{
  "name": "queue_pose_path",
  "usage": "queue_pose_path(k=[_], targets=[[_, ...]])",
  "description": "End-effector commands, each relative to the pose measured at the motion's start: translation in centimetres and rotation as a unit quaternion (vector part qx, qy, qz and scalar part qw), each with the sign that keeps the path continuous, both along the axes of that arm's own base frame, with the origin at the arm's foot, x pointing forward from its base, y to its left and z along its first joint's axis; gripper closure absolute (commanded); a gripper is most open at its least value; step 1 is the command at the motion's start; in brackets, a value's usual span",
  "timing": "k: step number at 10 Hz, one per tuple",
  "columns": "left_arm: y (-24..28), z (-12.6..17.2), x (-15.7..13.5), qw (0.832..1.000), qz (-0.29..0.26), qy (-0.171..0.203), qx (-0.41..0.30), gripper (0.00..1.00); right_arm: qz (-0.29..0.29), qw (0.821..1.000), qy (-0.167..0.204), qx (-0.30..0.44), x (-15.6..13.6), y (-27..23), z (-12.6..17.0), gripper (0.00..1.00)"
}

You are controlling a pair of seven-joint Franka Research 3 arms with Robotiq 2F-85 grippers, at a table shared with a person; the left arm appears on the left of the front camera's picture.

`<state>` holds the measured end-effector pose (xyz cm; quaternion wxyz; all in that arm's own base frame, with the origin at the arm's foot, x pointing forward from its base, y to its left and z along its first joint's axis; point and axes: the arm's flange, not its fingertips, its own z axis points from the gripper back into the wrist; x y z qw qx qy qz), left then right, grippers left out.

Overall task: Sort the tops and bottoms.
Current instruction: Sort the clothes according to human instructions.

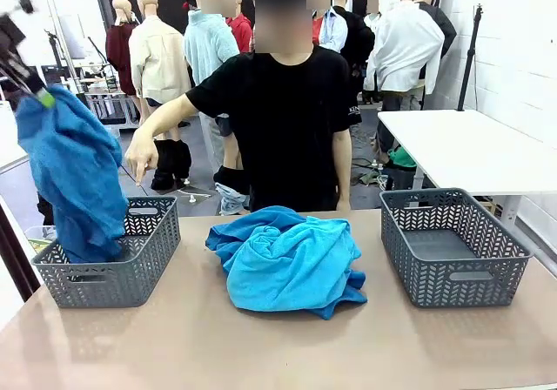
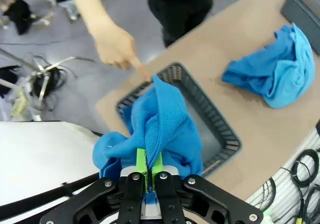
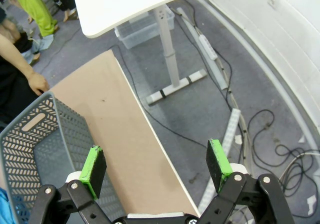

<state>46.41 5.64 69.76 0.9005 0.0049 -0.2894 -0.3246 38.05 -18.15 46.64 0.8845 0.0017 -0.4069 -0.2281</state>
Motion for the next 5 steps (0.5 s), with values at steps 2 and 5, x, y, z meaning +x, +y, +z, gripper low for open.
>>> queue_pose_path(k=[2,5], targets=[[-2.6,-5.1,-1.3,0.997,-0.052,0.050,-0.008,1.00,0.000,1.000,0.001,0.005,0.0,-0.1,-0.1,0.00],[-1.4,-12.6,1.3,0.990,-0.038,0.133,0.021,1.00,0.000,1.000,0.001,0.005,0.0,-0.1,-0.1,0.00]])
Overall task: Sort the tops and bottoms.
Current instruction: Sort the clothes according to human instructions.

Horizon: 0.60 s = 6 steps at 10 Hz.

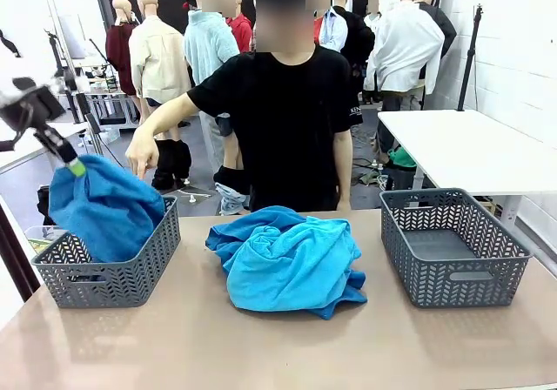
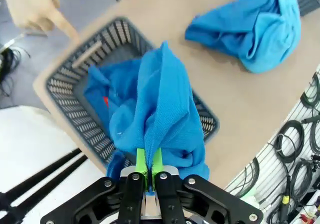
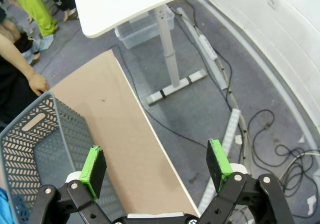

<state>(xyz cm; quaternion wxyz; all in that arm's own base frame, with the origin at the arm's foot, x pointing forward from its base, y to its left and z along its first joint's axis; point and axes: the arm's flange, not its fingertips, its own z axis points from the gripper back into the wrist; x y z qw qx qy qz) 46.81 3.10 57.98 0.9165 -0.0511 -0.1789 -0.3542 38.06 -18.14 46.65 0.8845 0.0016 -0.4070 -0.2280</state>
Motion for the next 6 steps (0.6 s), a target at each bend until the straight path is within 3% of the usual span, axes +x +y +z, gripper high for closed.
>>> queue_pose_path(k=[1,4,5,6], targets=[[1.4,-3.7,1.2,0.999,-0.011,0.048,0.012,1.00,0.000,1.000,0.001,0.005,0.0,-0.1,-0.1,0.00],[0.7,-10.9,1.0,0.996,-0.030,0.080,0.025,1.00,0.000,1.000,0.001,0.005,0.0,-0.1,-0.1,0.00],[-0.2,-12.5,0.9,0.993,-0.010,0.108,0.040,1.00,0.000,1.000,0.001,0.005,0.0,-0.1,-0.1,0.00],[1.1,-10.1,1.3,0.996,-0.012,0.089,0.019,1.00,0.000,1.000,0.001,0.005,0.0,-0.1,-0.1,0.00]])
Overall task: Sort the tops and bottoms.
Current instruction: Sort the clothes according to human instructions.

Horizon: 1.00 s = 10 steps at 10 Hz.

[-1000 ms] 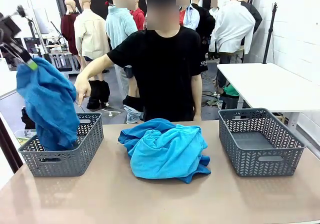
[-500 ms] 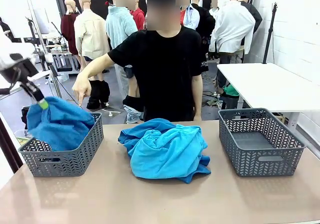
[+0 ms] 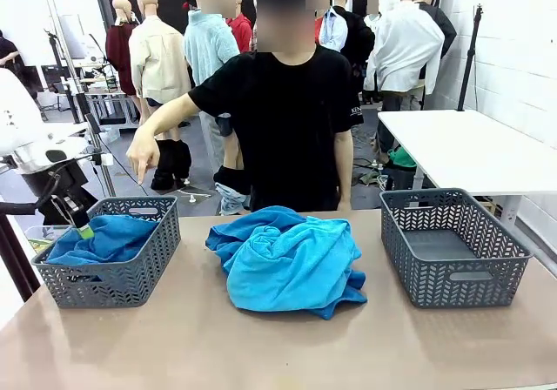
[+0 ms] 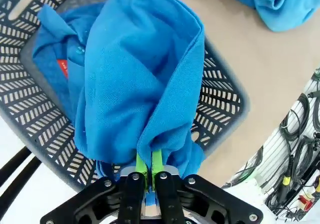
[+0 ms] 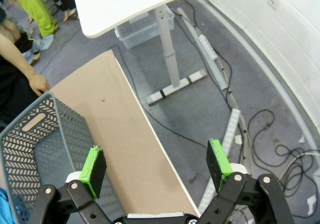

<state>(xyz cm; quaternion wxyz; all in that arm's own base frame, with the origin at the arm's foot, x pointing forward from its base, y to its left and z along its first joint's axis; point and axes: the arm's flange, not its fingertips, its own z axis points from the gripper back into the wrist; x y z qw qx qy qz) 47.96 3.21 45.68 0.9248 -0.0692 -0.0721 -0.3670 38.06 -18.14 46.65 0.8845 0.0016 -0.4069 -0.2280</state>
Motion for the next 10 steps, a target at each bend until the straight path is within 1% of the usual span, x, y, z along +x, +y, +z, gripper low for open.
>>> queue_pose_path(k=[1,5,6,7,8,9,10], targets=[[0.9,2.2,0.1,1.000,0.006,-0.017,-0.005,1.00,0.000,1.000,0.001,0.005,0.0,-0.1,-0.1,0.00],[0.8,1.9,0.2,1.000,0.008,-0.018,0.001,1.00,0.000,1.000,0.001,0.005,0.0,-0.1,-0.1,0.00],[0.5,0.3,2.2,1.000,0.016,0.001,0.003,1.00,0.000,1.000,0.001,0.005,0.0,-0.1,-0.1,0.00],[0.4,-1.3,3.8,0.999,0.006,0.033,-0.003,1.00,0.000,1.000,0.001,0.005,0.0,-0.1,-0.1,0.00],[0.6,-2.0,4.9,0.999,0.015,0.038,-0.018,1.00,0.000,1.000,0.001,0.005,0.0,-0.1,-0.1,0.00],[0.8,-2.6,5.8,0.999,0.025,0.031,-0.027,1.00,0.000,1.000,0.001,0.005,0.0,-0.1,-0.1,0.00],[0.5,-3.7,6.6,0.998,0.014,0.043,-0.039,1.00,0.000,1.000,0.001,0.005,0.0,-0.1,-0.1,0.00]])
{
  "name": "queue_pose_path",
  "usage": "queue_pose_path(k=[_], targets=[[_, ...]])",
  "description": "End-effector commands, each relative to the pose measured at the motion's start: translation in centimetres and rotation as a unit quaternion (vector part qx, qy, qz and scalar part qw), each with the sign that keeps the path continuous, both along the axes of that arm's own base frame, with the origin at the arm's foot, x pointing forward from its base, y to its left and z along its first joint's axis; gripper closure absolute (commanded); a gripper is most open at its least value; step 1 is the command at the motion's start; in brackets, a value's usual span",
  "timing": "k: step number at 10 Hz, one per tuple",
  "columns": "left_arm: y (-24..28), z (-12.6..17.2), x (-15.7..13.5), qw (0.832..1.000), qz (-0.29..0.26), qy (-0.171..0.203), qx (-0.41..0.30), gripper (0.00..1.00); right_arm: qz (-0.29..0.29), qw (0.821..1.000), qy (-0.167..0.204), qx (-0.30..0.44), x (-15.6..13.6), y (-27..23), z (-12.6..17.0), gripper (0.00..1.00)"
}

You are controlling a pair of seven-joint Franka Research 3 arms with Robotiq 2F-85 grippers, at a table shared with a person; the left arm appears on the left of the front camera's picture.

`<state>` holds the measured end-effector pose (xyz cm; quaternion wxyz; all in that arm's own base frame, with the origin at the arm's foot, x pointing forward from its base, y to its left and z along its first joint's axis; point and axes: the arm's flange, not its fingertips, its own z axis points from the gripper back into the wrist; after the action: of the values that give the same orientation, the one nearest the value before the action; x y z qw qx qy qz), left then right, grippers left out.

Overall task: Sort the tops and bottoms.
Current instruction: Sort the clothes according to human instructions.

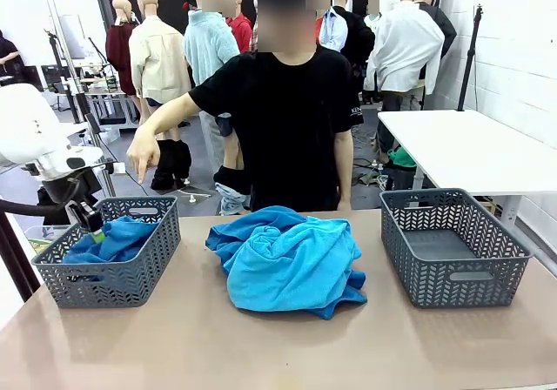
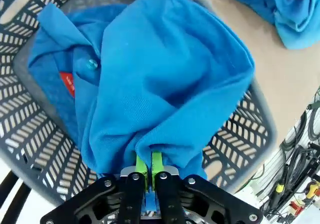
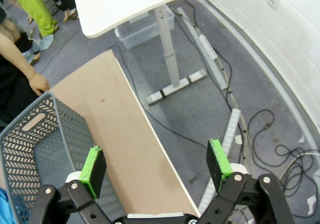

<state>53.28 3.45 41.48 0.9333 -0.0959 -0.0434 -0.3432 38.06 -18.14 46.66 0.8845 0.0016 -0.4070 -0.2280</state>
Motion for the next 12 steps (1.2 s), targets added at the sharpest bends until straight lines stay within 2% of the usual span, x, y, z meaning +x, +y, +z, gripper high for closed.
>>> queue_pose_path(k=[1,3,4,6,9,12], targets=[[-0.1,-0.8,2.2,0.999,-0.013,0.013,-0.038,1.00,0.000,1.000,0.001,0.005,0.0,-0.1,-0.1,0.00],[-0.6,-4.7,3.9,0.997,-0.014,0.062,-0.045,1.00,0.000,1.000,0.001,0.005,0.0,-0.1,-0.1,0.00],[-0.6,-5.8,4.3,0.997,-0.009,0.070,-0.044,1.00,0.000,1.000,0.001,0.005,0.0,-0.1,-0.1,0.00],[-0.6,-7.5,4.3,0.997,-0.004,0.076,-0.026,1.00,0.000,1.000,0.001,0.005,0.0,-0.1,-0.1,0.00],[-0.7,-7.7,3.8,0.998,-0.010,0.067,-0.018,1.00,0.000,1.000,0.001,0.005,0.0,-0.1,-0.1,0.00],[-1.0,-6.5,2.9,0.998,-0.019,0.052,-0.009,0.41,0.000,1.000,0.001,0.005,0.0,-0.1,-0.1,0.00]])
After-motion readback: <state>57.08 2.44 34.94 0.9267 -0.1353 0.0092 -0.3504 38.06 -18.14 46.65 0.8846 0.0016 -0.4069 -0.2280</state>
